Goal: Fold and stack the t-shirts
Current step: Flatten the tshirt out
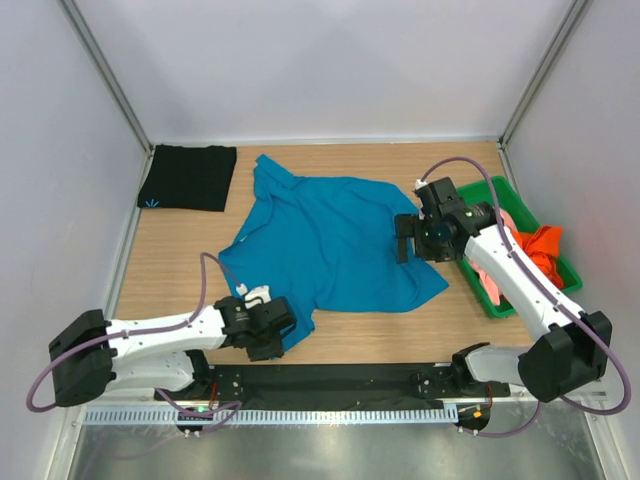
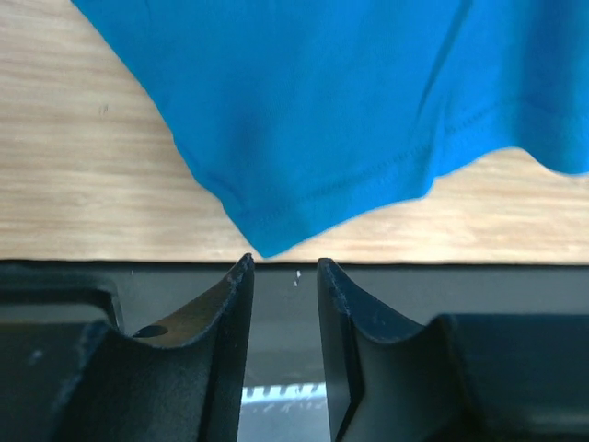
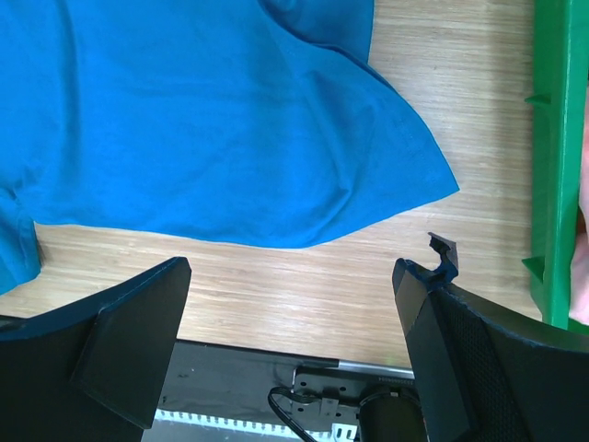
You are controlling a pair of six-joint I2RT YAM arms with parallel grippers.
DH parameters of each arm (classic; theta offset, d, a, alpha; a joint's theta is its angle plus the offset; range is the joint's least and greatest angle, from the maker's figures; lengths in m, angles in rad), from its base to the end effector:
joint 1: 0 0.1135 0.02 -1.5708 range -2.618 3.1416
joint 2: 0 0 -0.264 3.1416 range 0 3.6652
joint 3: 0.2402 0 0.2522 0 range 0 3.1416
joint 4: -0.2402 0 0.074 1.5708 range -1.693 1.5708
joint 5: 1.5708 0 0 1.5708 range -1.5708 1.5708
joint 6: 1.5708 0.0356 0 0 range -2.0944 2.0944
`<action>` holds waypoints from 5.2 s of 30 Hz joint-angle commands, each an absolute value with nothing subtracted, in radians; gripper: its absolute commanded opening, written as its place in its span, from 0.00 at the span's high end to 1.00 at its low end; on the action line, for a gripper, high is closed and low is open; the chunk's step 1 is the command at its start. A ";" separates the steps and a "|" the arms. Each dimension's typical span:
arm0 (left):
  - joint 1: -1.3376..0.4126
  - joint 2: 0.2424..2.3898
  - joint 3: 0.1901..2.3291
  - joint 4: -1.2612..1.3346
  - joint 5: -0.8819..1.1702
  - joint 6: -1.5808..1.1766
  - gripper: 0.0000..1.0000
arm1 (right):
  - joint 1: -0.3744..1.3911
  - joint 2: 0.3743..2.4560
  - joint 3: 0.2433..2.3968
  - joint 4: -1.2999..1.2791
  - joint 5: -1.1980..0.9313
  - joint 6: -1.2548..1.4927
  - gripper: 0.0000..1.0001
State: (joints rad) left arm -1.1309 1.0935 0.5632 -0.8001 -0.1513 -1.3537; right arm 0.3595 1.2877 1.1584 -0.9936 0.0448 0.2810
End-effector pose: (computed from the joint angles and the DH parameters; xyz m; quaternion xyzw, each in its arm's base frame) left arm 0.0757 -0.1483 0.1698 -0.1191 0.9828 -0.0890 0.1096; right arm 0.2293 0.0845 0.2961 -0.0333 0.9742 0.0492 0.2176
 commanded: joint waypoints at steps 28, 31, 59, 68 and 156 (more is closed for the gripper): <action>-0.937 1.103 0.567 -0.828 -0.181 -1.223 1.00 | 0.357 1.221 1.068 -0.970 -0.040 0.308 0.09; -0.866 1.039 0.632 -0.919 -0.201 -1.168 1.00 | 0.357 1.218 1.028 -0.940 -0.077 0.362 0.14; -0.638 0.787 1.011 -1.304 -0.515 -1.008 1.00 | 0.261 1.347 0.732 -0.831 0.038 0.672 0.58; -0.638 0.807 1.026 -1.292 -0.512 -0.956 1.00 | 0.262 1.315 0.647 -0.752 -0.037 0.759 0.50; -0.629 1.006 2.270 -0.601 -0.272 -0.228 1.00 | 0.262 1.052 2.072 -1.011 0.012 0.546 0.99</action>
